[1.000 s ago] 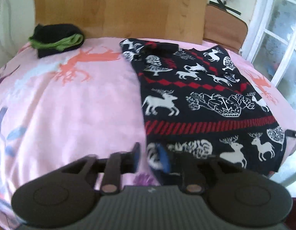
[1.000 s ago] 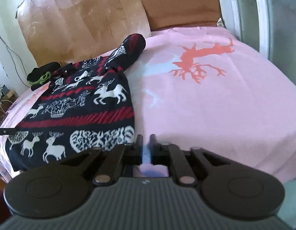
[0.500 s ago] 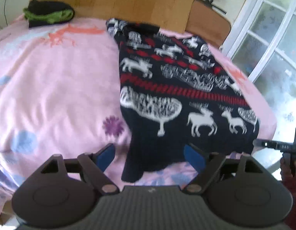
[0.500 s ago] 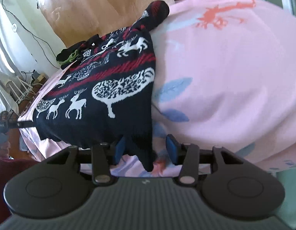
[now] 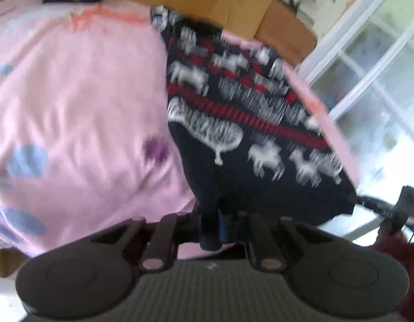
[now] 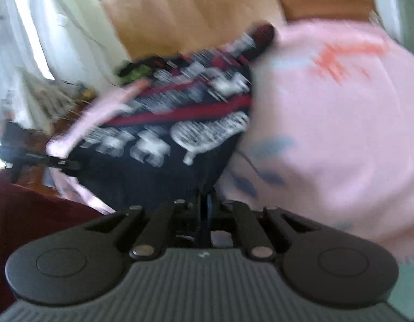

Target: Fold small clothes

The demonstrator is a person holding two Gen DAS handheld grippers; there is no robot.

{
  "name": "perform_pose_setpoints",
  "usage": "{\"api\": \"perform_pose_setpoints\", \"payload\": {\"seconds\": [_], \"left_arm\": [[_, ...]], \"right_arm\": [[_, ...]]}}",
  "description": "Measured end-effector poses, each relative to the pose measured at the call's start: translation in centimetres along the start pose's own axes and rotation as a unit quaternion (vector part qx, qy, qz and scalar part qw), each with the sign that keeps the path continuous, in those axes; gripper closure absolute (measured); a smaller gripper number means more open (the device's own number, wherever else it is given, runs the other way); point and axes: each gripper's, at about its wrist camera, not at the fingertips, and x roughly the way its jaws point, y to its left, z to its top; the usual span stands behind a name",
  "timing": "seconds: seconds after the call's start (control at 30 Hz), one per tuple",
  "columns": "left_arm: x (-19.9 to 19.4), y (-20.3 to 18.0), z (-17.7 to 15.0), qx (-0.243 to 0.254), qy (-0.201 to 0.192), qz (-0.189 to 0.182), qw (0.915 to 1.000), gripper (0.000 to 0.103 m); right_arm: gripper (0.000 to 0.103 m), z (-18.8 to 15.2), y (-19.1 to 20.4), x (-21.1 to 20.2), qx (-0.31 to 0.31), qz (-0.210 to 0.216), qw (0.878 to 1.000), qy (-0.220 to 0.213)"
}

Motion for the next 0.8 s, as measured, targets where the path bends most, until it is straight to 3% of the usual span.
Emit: {"api": "perform_pose_setpoints", "payload": {"seconds": [0.1,0.23,0.27,0.3,0.33,0.37,0.4,0.43,0.47,0.5,0.57,0.63,0.73,0.8], "left_arm": [[-1.8,-0.7,2.4,-0.012,-0.059,-0.042,0.9973,0.093],[-1.3,-0.8,8.3,-0.053,-0.102,-0.063,0.9914,0.092],[-0.7,-0.5,10.4,-0.07,-0.104,-0.062,0.9901,0.088],[0.3,-0.3,12.8,-0.089,-0.112,-0.047,0.9885,0.084],[1.3,0.2,14.7,-0.105,-0.119,-0.021,0.987,0.067],[2.3,0.6,16.3,-0.117,-0.127,0.013,0.9849,0.056],[3.2,1.2,17.6,-0.131,-0.131,0.055,0.9812,0.056],[3.7,1.8,18.2,-0.145,-0.125,0.078,0.9784,0.056],[3.9,2.4,18.3,-0.156,-0.116,0.077,0.9779,0.055],[3.9,2.8,17.9,-0.152,-0.111,0.062,0.9803,0.053],[3.7,2.9,16.8,-0.128,-0.112,0.068,0.9832,0.029],[4.0,2.9,15.7,-0.109,-0.105,0.085,0.9848,0.016],[5.6,2.7,14.6,-0.094,-0.058,0.067,0.9916,0.014],[6.9,2.3,14.0,-0.082,-0.03,0.055,0.9947,0.019]], "right_arm": [[0.096,2.6,0.5,-0.9,-0.004,0.056,0.997,-0.058],[0.096,7.8,-1.7,0.1,0.04,0.072,0.988,-0.129],[0.096,9.3,-2.7,0.6,0.059,0.066,0.986,-0.143],[0.093,10.9,-3.8,1.5,0.086,0.049,0.983,-0.156],[0.09,12.5,-5.1,2.8,0.12,0.026,0.979,-0.163],[0.077,14.0,-6.4,4.5,0.146,-0.002,0.974,-0.172],[0.054,15.1,-7.4,5.9,0.149,-0.037,0.973,-0.173],[0.051,15.6,-8.0,6.8,0.153,-0.072,0.971,-0.167],[0.051,15.8,-8.7,7.2,0.164,-0.1,0.968,-0.161],[0.051,15.3,-9.1,7.2,0.171,-0.089,0.969,-0.157],[0.044,13.7,-9.8,6.5,0.173,-0.049,0.973,-0.146],[0.034,11.9,-10.0,6.2,0.177,-0.045,0.975,-0.123],[0.032,9.5,-10.2,6.5,0.195,-0.05,0.975,-0.089],[0.032,8.1,-9.9,6.9,0.208,-0.034,0.974,-0.077]]}}
